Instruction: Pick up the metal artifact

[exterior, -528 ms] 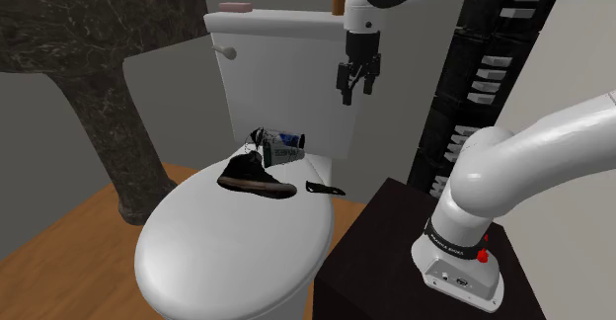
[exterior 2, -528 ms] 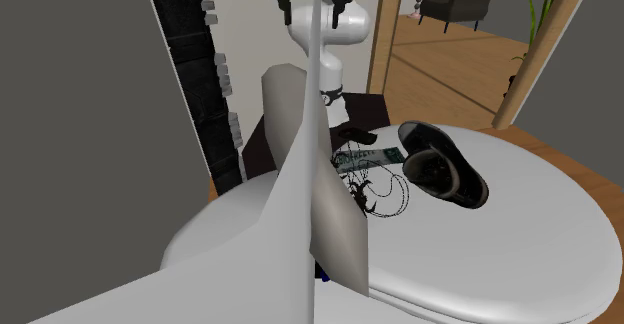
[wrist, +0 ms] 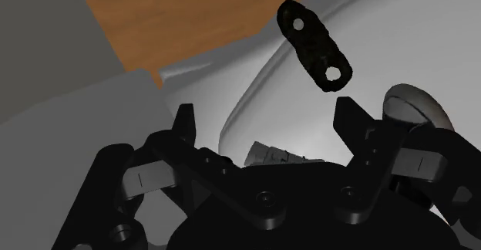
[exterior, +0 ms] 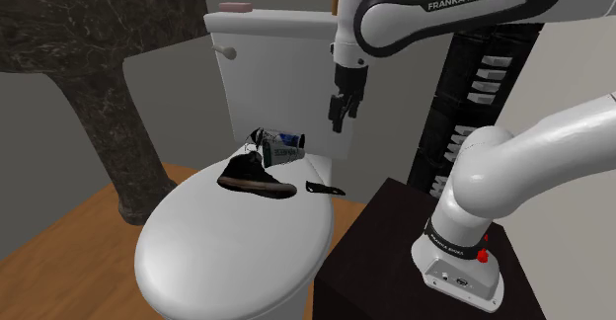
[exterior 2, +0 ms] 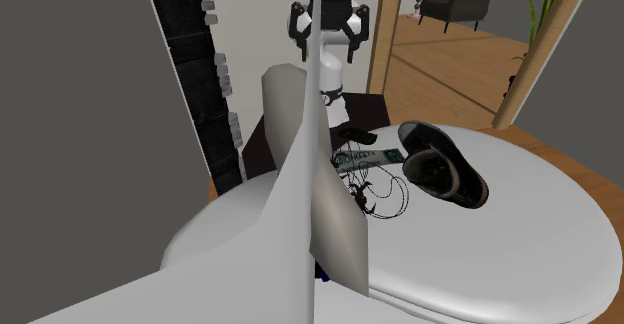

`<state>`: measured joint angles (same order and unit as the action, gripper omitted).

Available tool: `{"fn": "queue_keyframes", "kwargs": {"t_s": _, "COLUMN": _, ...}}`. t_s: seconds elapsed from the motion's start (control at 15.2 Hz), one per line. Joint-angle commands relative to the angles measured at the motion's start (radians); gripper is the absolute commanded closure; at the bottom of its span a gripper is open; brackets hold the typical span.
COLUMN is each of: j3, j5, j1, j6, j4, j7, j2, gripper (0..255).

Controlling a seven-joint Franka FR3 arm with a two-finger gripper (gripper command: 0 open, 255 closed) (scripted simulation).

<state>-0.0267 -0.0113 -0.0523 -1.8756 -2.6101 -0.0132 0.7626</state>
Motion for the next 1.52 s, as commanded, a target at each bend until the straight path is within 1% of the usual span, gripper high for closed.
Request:
{"fn": "queue_keyframes", "kwargs": {"t_s": 0.0, "j3": -0.011, "j5": 0.014, "j1": -0.041, "j6": -0.093, "j4": -0.088, "j7": -0.040, "j2": 0.021, "gripper": 0}}
{"fn": "queue_keyframes", "kwargs": {"t_s": 0.13, "j3": -0.035, "j5": 0.030, "j1": -0.059, "j6": -0.182, "j4": -0.151, "j7": -0.082, "j2": 0.018, "gripper": 0}}
{"fn": "queue_keyframes", "kwargs": {"t_s": 0.33, "j3": -0.060, "j5": 0.048, "j1": -0.100, "j6": -0.326, "j4": -0.238, "j7": -0.137, "j2": -0.003, "gripper": 0}}
{"fn": "queue_keyframes", "kwargs": {"t_s": 0.59, "j3": -0.084, "j5": 0.061, "j1": -0.168, "j6": -0.540, "j4": -0.338, "j7": -0.200, "j2": -0.072, "gripper": 0}}
{"fn": "queue_keyframes", "kwargs": {"t_s": 0.66, "j3": -0.087, "j5": 0.062, "j1": -0.176, "j6": -0.569, "j4": -0.349, "j7": -0.208, "j2": -0.084, "gripper": 0}}
{"fn": "queue_keyframes", "kwargs": {"t_s": 1.12, "j3": -0.097, "j5": 0.062, "j1": -0.173, "j6": -0.719, "j4": -0.393, "j7": -0.202, "j2": -0.189, "gripper": 0}}
{"fn": "queue_keyframes", "kwargs": {"t_s": 1.25, "j3": -0.098, "j5": 0.062, "j1": -0.172, "j6": -0.732, "j4": -0.397, "j7": -0.201, "j2": -0.199, "gripper": 0}}
{"fn": "queue_keyframes", "kwargs": {"t_s": 1.32, "j3": -0.098, "j5": 0.062, "j1": -0.172, "j6": -0.730, "j4": -0.395, "j7": -0.201, "j2": -0.199, "gripper": 255}}
{"fn": "queue_keyframes", "kwargs": {"t_s": 1.45, "j3": -0.098, "j5": 0.063, "j1": -0.173, "j6": -0.730, "j4": -0.395, "j7": -0.200, "j2": -0.199, "gripper": 255}}
